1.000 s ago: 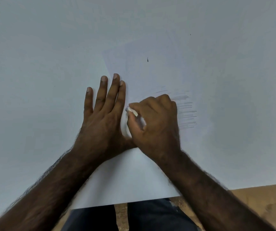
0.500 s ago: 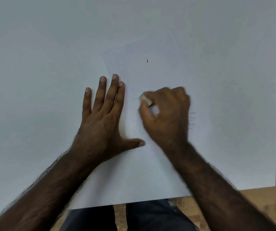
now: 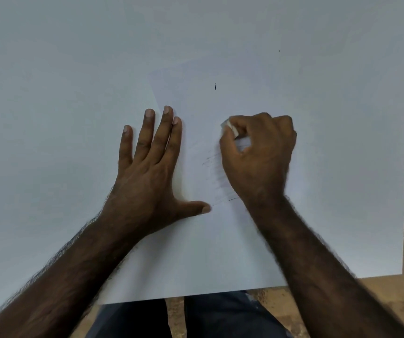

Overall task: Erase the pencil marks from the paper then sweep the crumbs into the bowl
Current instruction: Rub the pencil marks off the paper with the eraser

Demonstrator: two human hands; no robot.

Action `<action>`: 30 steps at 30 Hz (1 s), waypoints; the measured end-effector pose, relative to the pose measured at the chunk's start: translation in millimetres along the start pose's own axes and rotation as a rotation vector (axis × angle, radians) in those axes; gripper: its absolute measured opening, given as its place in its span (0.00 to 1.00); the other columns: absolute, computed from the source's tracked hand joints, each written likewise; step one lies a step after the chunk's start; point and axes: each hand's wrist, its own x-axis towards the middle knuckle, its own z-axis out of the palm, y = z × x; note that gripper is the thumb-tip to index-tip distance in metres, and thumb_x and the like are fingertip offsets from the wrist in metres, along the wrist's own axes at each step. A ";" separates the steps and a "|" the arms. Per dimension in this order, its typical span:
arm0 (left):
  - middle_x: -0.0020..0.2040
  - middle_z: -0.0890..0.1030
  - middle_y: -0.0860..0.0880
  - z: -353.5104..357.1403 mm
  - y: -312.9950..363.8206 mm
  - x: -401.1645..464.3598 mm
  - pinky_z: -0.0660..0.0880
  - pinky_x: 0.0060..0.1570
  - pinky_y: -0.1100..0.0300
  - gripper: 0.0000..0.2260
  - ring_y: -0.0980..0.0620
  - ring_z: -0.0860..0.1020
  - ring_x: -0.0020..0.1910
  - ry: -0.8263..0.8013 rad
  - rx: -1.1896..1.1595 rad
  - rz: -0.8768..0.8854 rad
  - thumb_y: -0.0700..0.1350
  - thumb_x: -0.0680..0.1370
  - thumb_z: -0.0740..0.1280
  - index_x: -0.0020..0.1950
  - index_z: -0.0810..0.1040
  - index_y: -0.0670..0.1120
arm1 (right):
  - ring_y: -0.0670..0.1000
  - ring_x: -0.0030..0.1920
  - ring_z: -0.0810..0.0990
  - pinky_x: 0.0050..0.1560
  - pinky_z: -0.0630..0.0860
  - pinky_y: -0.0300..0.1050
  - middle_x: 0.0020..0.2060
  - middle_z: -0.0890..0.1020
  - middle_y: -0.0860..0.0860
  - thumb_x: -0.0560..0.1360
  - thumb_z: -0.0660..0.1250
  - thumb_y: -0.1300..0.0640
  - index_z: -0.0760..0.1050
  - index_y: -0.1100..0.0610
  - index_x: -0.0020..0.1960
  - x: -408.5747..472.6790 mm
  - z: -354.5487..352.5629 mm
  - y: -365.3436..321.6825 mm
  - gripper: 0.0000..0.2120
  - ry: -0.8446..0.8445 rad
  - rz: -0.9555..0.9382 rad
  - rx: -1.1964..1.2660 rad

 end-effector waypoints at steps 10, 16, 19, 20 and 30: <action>0.89 0.37 0.48 0.7 -0.6 0.5 0.34 0.84 0.40 0.67 0.44 0.34 0.87 0.004 -0.004 0.000 0.86 0.66 0.60 0.89 0.40 0.44 | 0.60 0.49 0.80 0.50 0.72 0.55 0.45 0.87 0.49 0.77 0.72 0.54 0.86 0.53 0.51 0.1 0.4 -10.2 0.05 -0.090 -0.072 0.010; 0.89 0.40 0.46 0.5 0.3 -1.5 0.35 0.84 0.40 0.64 0.44 0.35 0.88 0.014 -0.012 0.003 0.86 0.68 0.56 0.89 0.44 0.43 | 0.59 0.50 0.80 0.51 0.72 0.55 0.45 0.86 0.51 0.77 0.74 0.54 0.86 0.54 0.52 -25.4 7.2 -34.4 0.06 -0.172 -0.112 0.079; 0.90 0.41 0.45 0.7 0.8 -1.6 0.35 0.84 0.40 0.64 0.44 0.36 0.88 0.019 -0.025 0.010 0.86 0.68 0.52 0.89 0.45 0.42 | 0.59 0.49 0.80 0.50 0.74 0.58 0.45 0.86 0.52 0.77 0.74 0.54 0.86 0.55 0.52 -36.4 3.9 -33.1 0.07 -0.214 -0.213 0.092; 0.90 0.40 0.46 0.7 0.5 -1.3 0.34 0.84 0.40 0.65 0.44 0.36 0.88 0.016 -0.013 0.001 0.86 0.68 0.54 0.89 0.44 0.43 | 0.61 0.48 0.80 0.50 0.74 0.60 0.44 0.86 0.51 0.77 0.74 0.55 0.86 0.54 0.51 -29.8 2.1 -24.7 0.06 -0.185 -0.198 0.071; 0.89 0.39 0.47 0.5 0.8 -0.7 0.33 0.84 0.41 0.63 0.44 0.36 0.88 0.010 -0.007 -0.002 0.83 0.68 0.57 0.89 0.43 0.43 | 0.60 0.48 0.80 0.49 0.74 0.59 0.45 0.86 0.52 0.77 0.74 0.55 0.86 0.55 0.52 -44.6 -2.4 -28.8 0.06 -0.226 -0.205 0.084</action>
